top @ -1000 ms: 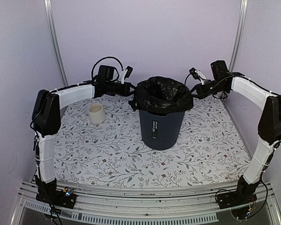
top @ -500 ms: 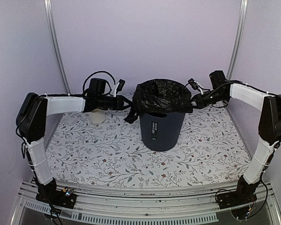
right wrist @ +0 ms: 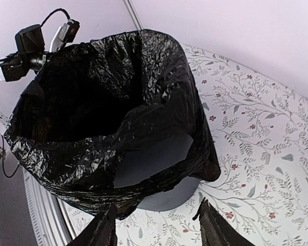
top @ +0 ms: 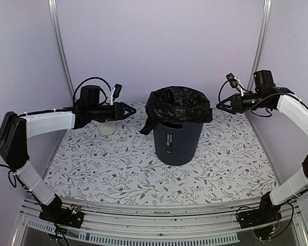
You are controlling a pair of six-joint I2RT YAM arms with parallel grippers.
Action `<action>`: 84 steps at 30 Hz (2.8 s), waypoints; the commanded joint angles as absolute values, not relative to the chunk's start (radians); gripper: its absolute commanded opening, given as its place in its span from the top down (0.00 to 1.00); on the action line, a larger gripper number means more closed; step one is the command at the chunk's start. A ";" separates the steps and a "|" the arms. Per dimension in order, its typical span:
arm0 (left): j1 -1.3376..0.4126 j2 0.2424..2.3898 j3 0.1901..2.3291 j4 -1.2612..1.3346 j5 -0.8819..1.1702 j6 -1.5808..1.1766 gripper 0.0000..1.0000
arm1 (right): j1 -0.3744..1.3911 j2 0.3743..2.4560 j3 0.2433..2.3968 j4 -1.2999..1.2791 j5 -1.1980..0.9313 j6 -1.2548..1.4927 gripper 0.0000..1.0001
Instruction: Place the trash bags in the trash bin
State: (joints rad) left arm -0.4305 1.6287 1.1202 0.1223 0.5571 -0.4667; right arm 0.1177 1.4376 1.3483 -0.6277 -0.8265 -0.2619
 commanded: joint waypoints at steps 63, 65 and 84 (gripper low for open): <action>-0.461 1.657 0.839 0.526 0.656 -0.646 0.60 | 0.120 1.547 1.203 -0.556 -1.063 -0.221 0.50; -0.444 1.673 0.871 0.535 0.664 -0.655 0.60 | 0.119 1.569 1.254 -0.552 -1.038 -0.219 0.50; -0.500 2.096 1.110 0.665 0.711 -0.773 0.64 | 0.120 1.928 1.406 -0.578 -0.973 -0.119 0.51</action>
State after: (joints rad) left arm -0.4934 2.0239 1.1000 0.6025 0.6979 -0.7349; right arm 0.1230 1.8526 1.3796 -0.5617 -1.0046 -0.1535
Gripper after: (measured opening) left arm 0.372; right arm 0.496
